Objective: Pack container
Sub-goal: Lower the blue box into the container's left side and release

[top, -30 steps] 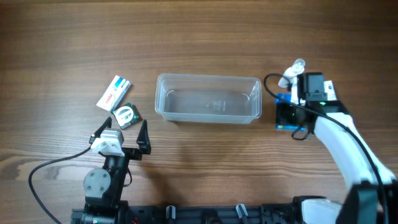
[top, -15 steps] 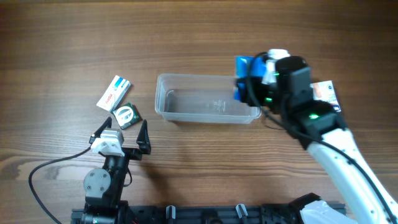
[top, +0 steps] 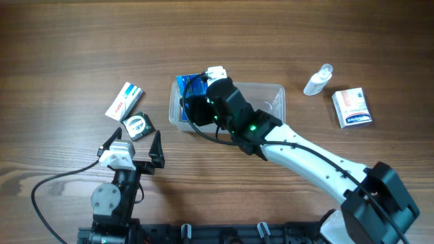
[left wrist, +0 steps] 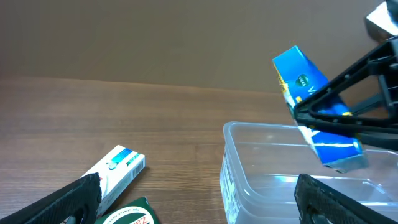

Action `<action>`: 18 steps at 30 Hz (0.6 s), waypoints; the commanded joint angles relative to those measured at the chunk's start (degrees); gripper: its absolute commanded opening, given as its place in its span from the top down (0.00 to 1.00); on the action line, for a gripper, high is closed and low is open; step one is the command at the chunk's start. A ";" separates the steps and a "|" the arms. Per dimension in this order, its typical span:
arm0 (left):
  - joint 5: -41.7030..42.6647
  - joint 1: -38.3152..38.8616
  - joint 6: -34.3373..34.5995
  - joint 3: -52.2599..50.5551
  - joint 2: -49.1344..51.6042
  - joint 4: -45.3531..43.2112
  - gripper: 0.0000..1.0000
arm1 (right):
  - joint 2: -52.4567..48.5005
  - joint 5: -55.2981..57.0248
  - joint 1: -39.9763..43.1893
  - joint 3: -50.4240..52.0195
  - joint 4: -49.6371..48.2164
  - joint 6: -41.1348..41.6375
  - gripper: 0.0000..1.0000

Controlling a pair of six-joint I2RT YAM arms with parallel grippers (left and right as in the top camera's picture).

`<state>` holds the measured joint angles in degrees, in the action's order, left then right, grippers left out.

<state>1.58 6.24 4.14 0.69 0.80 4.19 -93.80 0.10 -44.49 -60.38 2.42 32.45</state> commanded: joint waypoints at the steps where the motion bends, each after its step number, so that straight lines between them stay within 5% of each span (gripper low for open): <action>1: -0.11 -0.42 -0.87 -0.37 -0.42 0.09 0.00 | -1.77 4.68 -0.07 -0.96 0.00 2.25 0.32; 18: -0.11 -0.42 -0.87 -0.37 -0.42 0.09 0.00 | -7.67 2.32 -0.07 -0.96 -0.24 8.79 0.31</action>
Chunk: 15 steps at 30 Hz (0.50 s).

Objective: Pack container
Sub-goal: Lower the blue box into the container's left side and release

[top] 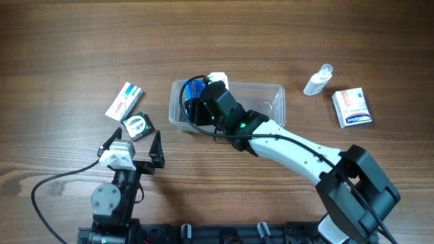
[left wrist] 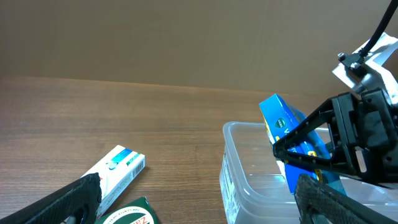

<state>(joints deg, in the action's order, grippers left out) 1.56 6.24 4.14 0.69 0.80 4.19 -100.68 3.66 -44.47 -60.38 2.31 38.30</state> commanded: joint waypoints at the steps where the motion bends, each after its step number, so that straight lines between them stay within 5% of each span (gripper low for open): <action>1: -0.09 -0.42 -0.87 -0.37 -0.42 0.09 0.00 | -0.79 -1.62 -0.09 -0.96 -0.11 3.06 0.31; 15: -0.09 -0.42 -0.87 -0.37 -0.42 0.09 0.00 | -1.22 -2.67 -0.09 -0.96 0.09 2.19 0.20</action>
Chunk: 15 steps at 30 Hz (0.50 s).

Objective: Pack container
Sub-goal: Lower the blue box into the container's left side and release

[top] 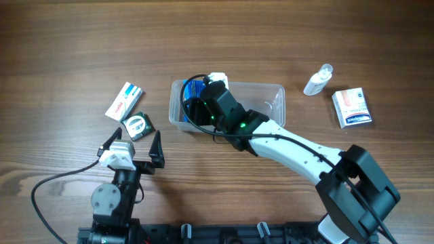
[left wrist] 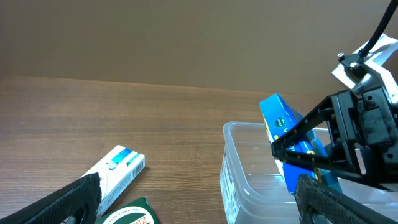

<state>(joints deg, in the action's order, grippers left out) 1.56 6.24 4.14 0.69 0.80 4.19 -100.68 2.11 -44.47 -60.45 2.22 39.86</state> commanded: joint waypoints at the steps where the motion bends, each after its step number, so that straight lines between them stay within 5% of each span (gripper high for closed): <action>1: -0.09 -0.42 -0.87 -0.37 -0.42 0.09 0.00 | -1.22 -1.11 -0.09 -0.90 0.22 0.63 0.16; 9: -0.09 -0.42 -0.87 -0.37 -0.42 0.09 0.00 | -1.22 -1.27 -0.09 -0.90 0.85 0.55 0.14; 15: -0.09 -0.42 -0.87 -0.37 -0.42 0.09 0.00 | -1.20 -0.44 0.76 -0.90 2.95 -2.43 0.32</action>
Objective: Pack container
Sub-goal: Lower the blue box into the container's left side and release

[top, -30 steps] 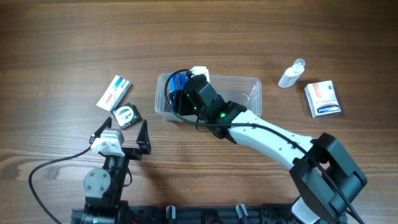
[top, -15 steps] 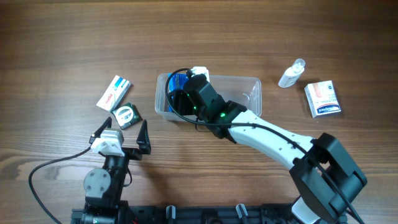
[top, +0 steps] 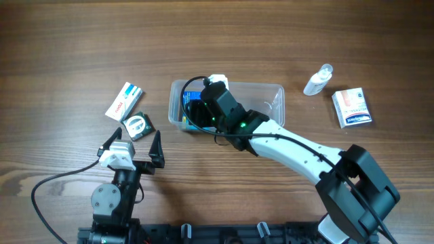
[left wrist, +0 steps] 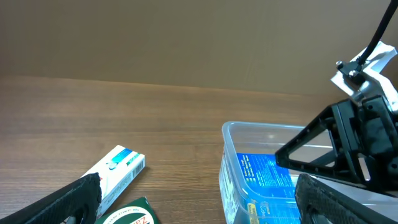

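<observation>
The clear plastic container (top: 268, 95) lies mid-table. A blue box (left wrist: 264, 177) rests flat on the floor of its left end; from overhead only a blue sliver of the box (top: 184, 103) shows beside the arm. My right gripper (top: 193, 110) hovers over that end, open, with its dark fingers (left wrist: 323, 134) just above the box and nothing between them. Near the table's front left my left gripper (top: 133, 150) stands open and empty, pointing toward the container.
A white box with blue and red print (top: 124, 101) and a green pack with a round label (top: 137, 125) lie left of the container. To the right are a small clear bottle (top: 318, 80) and a white box (top: 352, 108).
The blue box was standing tilted in the container's left end between the right fingers; now it lies flat on the container floor, let go. The left arm has not moved.
First my right gripper held the blue box tilted above the container's left rim. Then the box was lower, standing inside the left end, still gripped. Now it lies flat in the container and the right gripper is open over it.
</observation>
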Action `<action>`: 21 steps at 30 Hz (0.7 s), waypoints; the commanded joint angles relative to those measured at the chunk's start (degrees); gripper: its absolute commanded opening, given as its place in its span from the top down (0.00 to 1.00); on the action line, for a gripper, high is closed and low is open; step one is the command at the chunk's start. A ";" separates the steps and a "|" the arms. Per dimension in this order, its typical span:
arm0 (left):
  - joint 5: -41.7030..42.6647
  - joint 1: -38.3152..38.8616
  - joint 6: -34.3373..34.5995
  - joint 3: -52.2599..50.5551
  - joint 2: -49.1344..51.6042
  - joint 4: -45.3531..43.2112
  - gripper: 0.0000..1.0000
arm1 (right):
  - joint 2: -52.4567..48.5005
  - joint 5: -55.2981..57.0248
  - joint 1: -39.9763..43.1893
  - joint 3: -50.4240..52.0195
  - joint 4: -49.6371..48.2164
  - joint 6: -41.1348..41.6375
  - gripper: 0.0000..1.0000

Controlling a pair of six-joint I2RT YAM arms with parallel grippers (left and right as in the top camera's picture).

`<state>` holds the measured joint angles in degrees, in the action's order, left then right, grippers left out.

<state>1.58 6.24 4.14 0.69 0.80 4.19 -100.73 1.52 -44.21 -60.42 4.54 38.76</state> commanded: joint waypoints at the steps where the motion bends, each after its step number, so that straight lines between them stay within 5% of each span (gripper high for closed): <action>1: -0.11 -0.42 -0.87 -0.37 -0.42 0.09 0.00 | -1.16 0.17 0.68 -0.92 1.57 -2.03 0.43; 2: -0.11 -0.42 -0.87 -0.37 -0.42 0.09 0.00 | -1.16 0.46 0.68 -0.92 2.19 -3.23 0.55; 4: -0.11 -0.42 -0.87 -0.37 -0.42 0.09 0.00 | -1.16 3.78 0.72 -0.92 3.74 -4.26 0.95; 8: -0.11 -0.42 -0.87 -0.37 -0.42 0.09 0.00 | -1.16 3.34 0.72 -2.36 5.92 -8.00 0.95; 13: -0.11 -0.42 -0.87 -0.37 -0.42 0.09 0.00 | -1.18 6.64 0.72 -21.70 29.35 -15.26 0.96; 21: -0.11 -0.42 -0.87 -0.37 -0.42 0.09 0.00 | -9.25 -0.15 0.63 -24.11 29.09 -17.99 0.96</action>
<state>1.56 6.24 4.14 0.69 0.80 4.19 -103.66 4.93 -43.68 -84.23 34.70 23.62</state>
